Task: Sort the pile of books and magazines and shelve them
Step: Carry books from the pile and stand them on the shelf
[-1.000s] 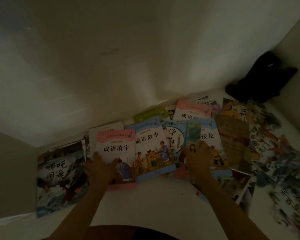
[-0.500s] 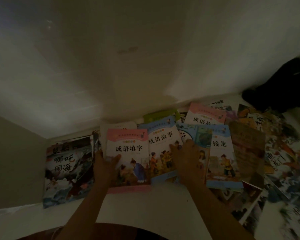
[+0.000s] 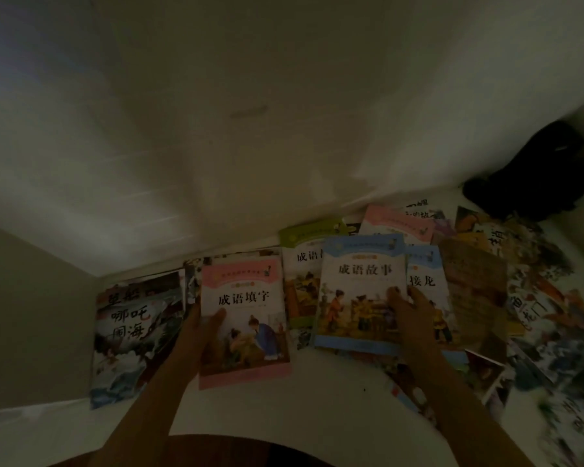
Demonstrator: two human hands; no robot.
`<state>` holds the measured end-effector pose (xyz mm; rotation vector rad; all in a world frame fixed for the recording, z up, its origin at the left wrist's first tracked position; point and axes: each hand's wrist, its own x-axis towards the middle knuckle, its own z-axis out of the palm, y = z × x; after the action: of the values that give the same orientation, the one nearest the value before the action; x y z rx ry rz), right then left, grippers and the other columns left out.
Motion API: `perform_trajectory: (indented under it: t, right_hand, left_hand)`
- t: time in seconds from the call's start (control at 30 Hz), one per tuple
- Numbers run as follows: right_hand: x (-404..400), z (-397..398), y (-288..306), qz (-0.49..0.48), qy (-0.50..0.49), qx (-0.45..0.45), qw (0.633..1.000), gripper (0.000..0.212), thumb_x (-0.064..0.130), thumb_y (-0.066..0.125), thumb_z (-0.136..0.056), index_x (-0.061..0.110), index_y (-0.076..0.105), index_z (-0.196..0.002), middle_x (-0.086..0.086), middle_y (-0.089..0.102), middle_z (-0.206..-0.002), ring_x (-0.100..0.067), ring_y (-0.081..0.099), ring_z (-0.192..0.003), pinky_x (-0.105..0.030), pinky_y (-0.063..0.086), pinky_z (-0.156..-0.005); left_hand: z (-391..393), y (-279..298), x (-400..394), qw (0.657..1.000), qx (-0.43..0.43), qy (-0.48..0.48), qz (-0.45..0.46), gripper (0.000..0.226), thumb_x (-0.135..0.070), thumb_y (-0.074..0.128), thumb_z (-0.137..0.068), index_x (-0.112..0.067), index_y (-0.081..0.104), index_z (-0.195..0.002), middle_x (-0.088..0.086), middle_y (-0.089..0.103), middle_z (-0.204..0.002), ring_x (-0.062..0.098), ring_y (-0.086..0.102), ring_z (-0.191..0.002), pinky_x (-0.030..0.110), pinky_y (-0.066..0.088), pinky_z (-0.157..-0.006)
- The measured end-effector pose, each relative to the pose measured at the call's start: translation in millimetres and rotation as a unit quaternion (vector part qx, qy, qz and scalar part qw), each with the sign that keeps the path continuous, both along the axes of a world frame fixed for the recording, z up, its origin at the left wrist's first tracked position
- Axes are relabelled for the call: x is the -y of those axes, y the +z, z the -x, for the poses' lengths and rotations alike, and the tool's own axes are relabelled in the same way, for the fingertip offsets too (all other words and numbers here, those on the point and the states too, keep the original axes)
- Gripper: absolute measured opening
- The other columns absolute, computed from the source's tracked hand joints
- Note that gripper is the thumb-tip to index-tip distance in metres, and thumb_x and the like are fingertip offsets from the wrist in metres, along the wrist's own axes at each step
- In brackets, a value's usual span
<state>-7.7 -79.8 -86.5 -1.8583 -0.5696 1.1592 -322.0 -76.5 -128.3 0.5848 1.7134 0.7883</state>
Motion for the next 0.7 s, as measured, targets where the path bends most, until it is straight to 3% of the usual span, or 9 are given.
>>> perform_trajectory:
  t: [0.07, 0.1, 0.17, 0.23, 0.33, 0.43, 0.53, 0.63, 0.7]
  right_hand:
    - [5, -3, 3, 0.026, -0.029, -0.07, 0.997, 0.047, 0.017, 0.052, -0.096, 0.004, 0.037, -0.139, -0.022, 0.059, -0.097, -0.021, 0.05, -0.056, -0.034, 0.047, -0.056]
    - [7, 1, 4, 0.042, -0.023, -0.088, 0.995, 0.045, 0.018, 0.051, -0.096, 0.002, 0.04, -0.136, -0.023, 0.059, -0.091, -0.022, 0.048, -0.055, -0.035, 0.046, -0.056]
    - [12, 16, 2, 0.059, -0.001, -0.118, 0.991, 0.039, 0.02, 0.052, -0.096, 0.005, 0.046, -0.131, -0.014, 0.055, -0.072, -0.018, 0.049, -0.049, -0.031, 0.048, -0.05]
    - [16, 35, -1, 0.047, 0.036, -0.126, 0.99, 0.032, 0.02, 0.052, -0.096, 0.007, 0.052, -0.125, -0.008, 0.054, -0.068, -0.015, 0.051, -0.046, -0.028, 0.049, -0.046]
    - [23, 69, -5, 0.018, 0.109, -0.117, 0.987, 0.016, 0.015, 0.049, -0.097, 0.015, 0.053, -0.112, -0.003, 0.059, -0.077, -0.014, 0.055, -0.058, -0.024, 0.051, -0.052]
    - [25, 102, -18, 0.002, 0.151, -0.12, 0.981, 0.025, 0.017, 0.048, -0.097, 0.011, 0.054, -0.12, -0.008, 0.062, -0.081, -0.009, 0.057, -0.054, -0.02, 0.05, -0.048]
    - [24, 129, -34, 0.017, 0.159, -0.144, 0.977, 0.026, 0.019, 0.048, -0.097, 0.014, 0.054, -0.122, -0.009, 0.064, -0.087, -0.008, 0.059, -0.055, -0.021, 0.052, -0.049]
    - [26, 149, -46, -0.02, 0.229, -0.052, 0.972, 0.036, 0.02, 0.049, -0.097, 0.019, 0.046, -0.132, -0.01, 0.063, -0.116, -0.019, 0.065, -0.09, -0.033, 0.057, -0.075]
    - [22, 154, -56, -0.025, 0.29, 0.066, 0.954, 0.043, 0.024, 0.051, -0.096, 0.023, 0.04, -0.137, -0.01, 0.05, -0.134, -0.029, 0.052, -0.116, -0.043, 0.047, -0.097]
  left_hand:
    - [1, 4, 4, 0.999, 0.028, -0.001, 0.016, 0.038, -0.013, 0.055, -0.092, -0.007, 0.047, -0.128, 0.013, 0.063, -0.077, 0.019, 0.058, -0.048, 0.024, 0.049, -0.042]
    - [-1, 8, 6, 0.999, 0.039, -0.008, 0.017, 0.035, -0.012, 0.053, -0.093, -0.005, 0.048, -0.127, 0.019, 0.062, -0.073, 0.024, 0.061, -0.048, 0.024, 0.047, -0.039]
    - [-6, 15, 9, 0.998, 0.054, -0.013, 0.017, 0.03, -0.01, 0.049, -0.094, -0.004, 0.049, -0.124, 0.045, 0.052, -0.098, 0.048, 0.062, -0.082, 0.034, 0.051, -0.05]
    - [-7, 19, 11, 0.998, 0.062, -0.007, 0.016, 0.033, -0.01, 0.047, -0.095, -0.004, 0.047, -0.127, 0.043, 0.041, -0.125, 0.059, 0.044, -0.11, 0.049, 0.051, -0.073]
    - [-6, 16, 12, 0.998, 0.058, -0.021, -0.033, 0.038, -0.013, 0.044, -0.097, -0.01, 0.043, -0.135, 0.03, 0.051, -0.127, 0.048, 0.054, -0.108, 0.051, 0.05, -0.084]
    - [-9, 21, 14, 0.997, 0.03, -0.007, -0.065, 0.039, -0.016, 0.042, -0.098, -0.012, 0.042, -0.137, 0.014, 0.055, -0.126, 0.033, 0.055, -0.113, 0.046, 0.048, -0.09]
    - [1, 16, 20, 0.996, 0.08, 0.019, -0.04, 0.042, -0.041, 0.046, -0.094, -0.021, 0.051, -0.13, 0.009, 0.059, -0.127, 0.031, 0.058, -0.113, 0.052, 0.048, -0.093]
    - [8, 18, 26, 0.995, 0.094, 0.013, -0.032, 0.048, -0.037, 0.06, -0.084, -0.023, 0.049, -0.129, 0.007, 0.064, -0.117, 0.026, 0.066, -0.1, 0.045, 0.057, -0.078]
    - [13, 13, 30, 0.995, 0.092, 0.009, -0.027, 0.05, -0.023, 0.065, -0.083, -0.021, 0.047, -0.13, 0.01, 0.064, -0.115, 0.028, 0.066, -0.097, 0.045, 0.058, -0.074]
